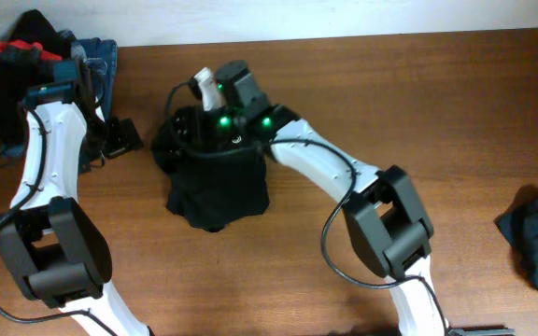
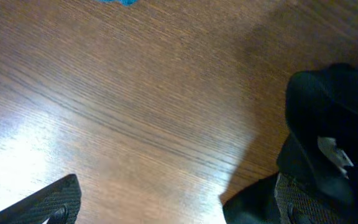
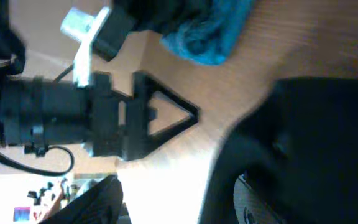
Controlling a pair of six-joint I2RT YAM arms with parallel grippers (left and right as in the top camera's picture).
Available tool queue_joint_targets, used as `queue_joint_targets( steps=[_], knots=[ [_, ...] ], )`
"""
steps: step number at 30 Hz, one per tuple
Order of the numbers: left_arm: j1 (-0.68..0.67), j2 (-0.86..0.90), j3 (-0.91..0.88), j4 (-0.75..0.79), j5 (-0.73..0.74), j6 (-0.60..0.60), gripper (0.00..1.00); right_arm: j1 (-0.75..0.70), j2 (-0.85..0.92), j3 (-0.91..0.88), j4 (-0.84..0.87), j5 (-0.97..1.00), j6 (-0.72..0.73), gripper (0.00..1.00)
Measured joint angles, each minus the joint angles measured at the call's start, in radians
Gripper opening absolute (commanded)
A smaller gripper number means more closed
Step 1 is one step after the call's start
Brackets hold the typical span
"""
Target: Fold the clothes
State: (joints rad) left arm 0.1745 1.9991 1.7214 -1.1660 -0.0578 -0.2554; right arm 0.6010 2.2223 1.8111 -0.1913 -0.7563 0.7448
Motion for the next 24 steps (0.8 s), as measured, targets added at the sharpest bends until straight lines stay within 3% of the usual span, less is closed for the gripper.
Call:
queue_joint_targets(
  steps=[5,11,16,24],
  knots=[
    [0.000,0.000,-0.018,0.022,-0.004,0.000,0.99,-0.097,-0.023,0.005,-0.216,0.038,-0.048,0.62],
    [0.000,0.000,-0.025,0.031,-0.006,0.000,0.99,-0.192,-0.035,0.008,-0.446,0.150,-0.125,0.34],
    [0.000,0.000,-0.026,0.040,-0.006,0.000,0.99,-0.171,-0.035,0.008,-0.465,0.177,-0.175,0.13],
    [0.000,0.000,-0.026,0.040,-0.006,0.000,0.99,-0.055,-0.020,0.008,-0.442,0.189,-0.198,0.07]
  ],
)
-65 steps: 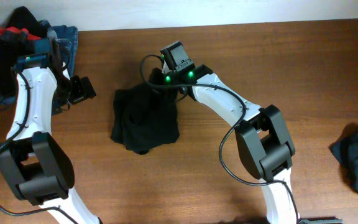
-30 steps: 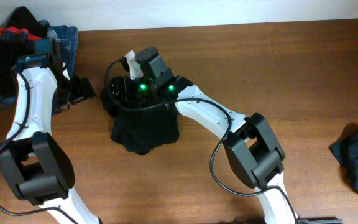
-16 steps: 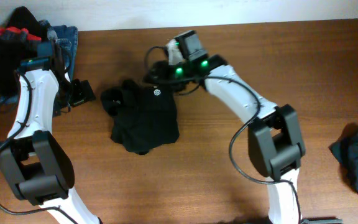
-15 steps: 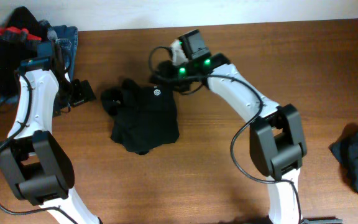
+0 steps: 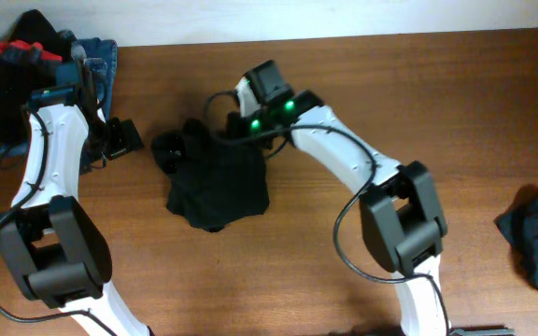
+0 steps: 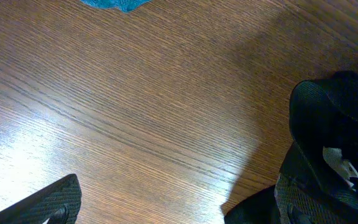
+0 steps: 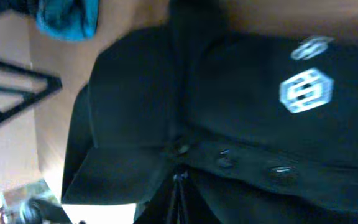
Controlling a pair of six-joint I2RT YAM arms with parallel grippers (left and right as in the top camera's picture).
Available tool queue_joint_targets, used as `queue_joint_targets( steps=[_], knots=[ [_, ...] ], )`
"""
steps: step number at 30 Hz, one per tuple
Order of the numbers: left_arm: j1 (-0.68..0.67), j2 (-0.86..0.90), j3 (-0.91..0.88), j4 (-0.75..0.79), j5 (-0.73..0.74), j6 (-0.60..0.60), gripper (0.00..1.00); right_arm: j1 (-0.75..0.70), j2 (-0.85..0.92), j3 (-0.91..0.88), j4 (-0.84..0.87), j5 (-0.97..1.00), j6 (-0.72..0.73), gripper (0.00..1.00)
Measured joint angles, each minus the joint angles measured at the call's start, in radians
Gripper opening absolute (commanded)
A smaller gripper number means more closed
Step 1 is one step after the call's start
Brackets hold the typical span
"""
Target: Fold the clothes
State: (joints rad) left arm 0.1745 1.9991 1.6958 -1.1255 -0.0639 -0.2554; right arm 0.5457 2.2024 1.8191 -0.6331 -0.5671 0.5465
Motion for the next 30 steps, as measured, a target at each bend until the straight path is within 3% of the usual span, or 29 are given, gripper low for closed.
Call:
queue_joint_targets(
  steps=[18,30],
  knots=[
    [0.000,0.000,0.000,0.000,0.000,0.000,0.99,0.175,0.046,0.000,0.012,0.082,0.031,0.07],
    [0.000,0.000,0.000,0.000,0.000,0.000,0.99,0.185,0.144,0.000,0.019,0.057,0.024,0.04]
  ],
)
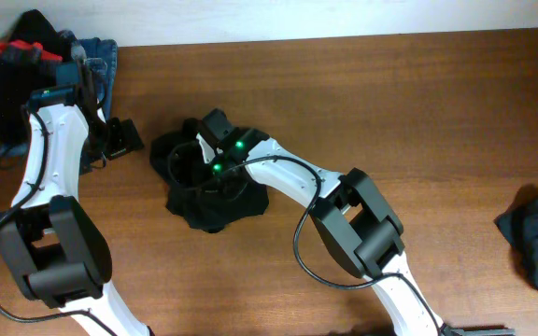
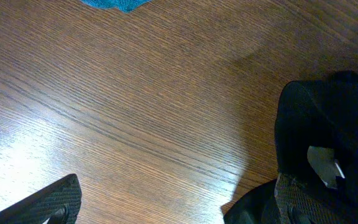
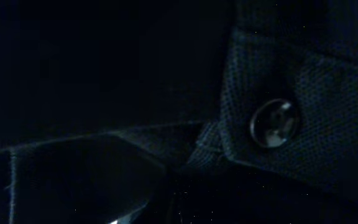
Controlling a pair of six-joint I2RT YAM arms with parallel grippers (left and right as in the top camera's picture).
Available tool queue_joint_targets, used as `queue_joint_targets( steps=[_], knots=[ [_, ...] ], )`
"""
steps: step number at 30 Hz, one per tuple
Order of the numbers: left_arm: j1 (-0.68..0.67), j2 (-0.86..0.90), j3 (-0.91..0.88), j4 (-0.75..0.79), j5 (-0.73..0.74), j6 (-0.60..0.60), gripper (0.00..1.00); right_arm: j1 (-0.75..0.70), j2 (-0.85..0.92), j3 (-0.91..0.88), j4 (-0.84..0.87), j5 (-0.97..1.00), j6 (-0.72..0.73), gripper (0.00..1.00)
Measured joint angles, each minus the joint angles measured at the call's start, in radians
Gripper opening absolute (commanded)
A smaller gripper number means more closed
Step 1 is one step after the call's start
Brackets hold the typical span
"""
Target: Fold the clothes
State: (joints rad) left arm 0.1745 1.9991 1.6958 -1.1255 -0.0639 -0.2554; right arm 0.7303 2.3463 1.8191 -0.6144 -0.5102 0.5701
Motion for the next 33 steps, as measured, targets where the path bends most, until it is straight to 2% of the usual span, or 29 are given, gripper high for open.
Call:
queue_joint_targets(
  steps=[13,22,23,26,33],
  knots=[
    [0.000,0.000,0.000,0.000,0.000,0.000,0.99,0.032,-0.013,0.001,-0.026,-0.003,-0.066,0.04],
    [0.000,0.000,0.000,0.000,0.000,0.000,0.99,0.050,-0.218,0.009,-0.072,0.040,-0.145,0.05],
    [0.000,0.000,0.000,0.000,0.000,0.000,0.99,0.047,-0.240,0.011,-0.071,0.059,-0.149,0.06],
    [0.000,0.000,0.000,0.000,0.000,0.000,0.99,0.027,-0.295,0.018,-0.066,0.113,-0.159,0.20],
    [0.000,0.000,0.000,0.001,0.000,0.000,0.99,-0.094,-0.314,0.018,-0.028,0.174,-0.159,0.22]
  ],
)
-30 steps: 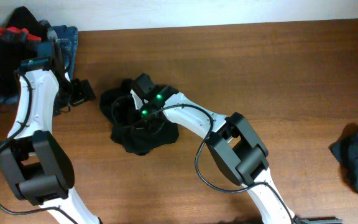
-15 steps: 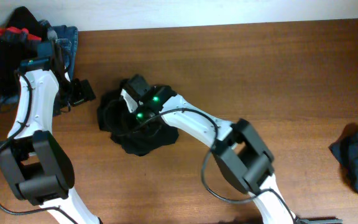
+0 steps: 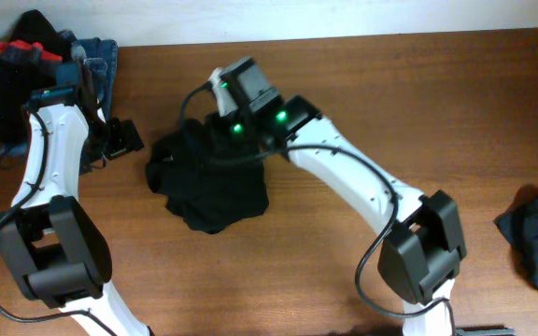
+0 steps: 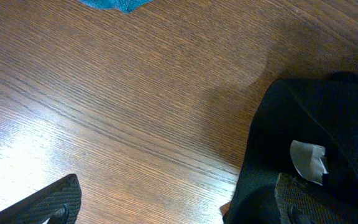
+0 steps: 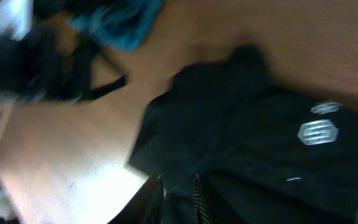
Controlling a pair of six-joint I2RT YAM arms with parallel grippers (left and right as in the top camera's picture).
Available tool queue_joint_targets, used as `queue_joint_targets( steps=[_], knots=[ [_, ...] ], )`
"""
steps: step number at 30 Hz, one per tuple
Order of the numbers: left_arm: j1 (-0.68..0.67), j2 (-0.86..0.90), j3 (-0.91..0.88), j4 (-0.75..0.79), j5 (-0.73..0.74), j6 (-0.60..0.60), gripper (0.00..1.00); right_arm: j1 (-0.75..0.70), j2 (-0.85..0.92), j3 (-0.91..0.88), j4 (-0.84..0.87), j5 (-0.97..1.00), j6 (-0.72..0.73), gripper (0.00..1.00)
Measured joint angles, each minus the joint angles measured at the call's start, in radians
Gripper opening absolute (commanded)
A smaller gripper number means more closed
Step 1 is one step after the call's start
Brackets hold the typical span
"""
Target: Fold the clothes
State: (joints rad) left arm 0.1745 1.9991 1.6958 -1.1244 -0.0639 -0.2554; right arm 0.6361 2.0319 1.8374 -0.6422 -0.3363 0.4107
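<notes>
A crumpled black garment point(image 3: 211, 189) lies left of the table's middle. In the right wrist view it shows a white logo point(image 5: 316, 132). My right gripper point(image 5: 179, 194) is shut on a fold of this black garment at its back edge, under the wrist point(image 3: 243, 89). The pinch itself is hidden in the overhead view. My left gripper point(image 3: 120, 138) stands open to the left of the garment. Its fingers point(image 4: 48, 202) hold nothing. The garment's left edge, with a white tag point(image 4: 308, 158), lies by the right finger.
A pile of dark, red and blue clothes point(image 3: 31, 56) sits at the back left corner. Another dark garment lies at the right edge. A blue cloth point(image 4: 114, 3) shows at the top of the left wrist view.
My right gripper was pressed down into the middle of the garment; now it is higher at the back edge, shut on a fold. The garment's left edge reaches farther left. Left arm unmoved.
My right gripper was first at the garment's back left, then over its back right edge, then down in its middle. Now it holds a fold at the back edge. The left gripper stayed open beside the garment throughout.
</notes>
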Motion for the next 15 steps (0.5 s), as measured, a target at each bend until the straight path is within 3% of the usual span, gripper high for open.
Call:
queue_joint_targets(
  steps=[5,15],
  knots=[
    [0.000,0.000,0.000,0.001,0.000,0.000,0.99,-0.039,0.028,0.001,0.042,0.006,0.000,0.22],
    [0.000,0.000,0.000,0.003,0.000,0.000,0.99,0.019,0.211,0.001,0.119,-0.055,0.001,0.22]
  ],
)
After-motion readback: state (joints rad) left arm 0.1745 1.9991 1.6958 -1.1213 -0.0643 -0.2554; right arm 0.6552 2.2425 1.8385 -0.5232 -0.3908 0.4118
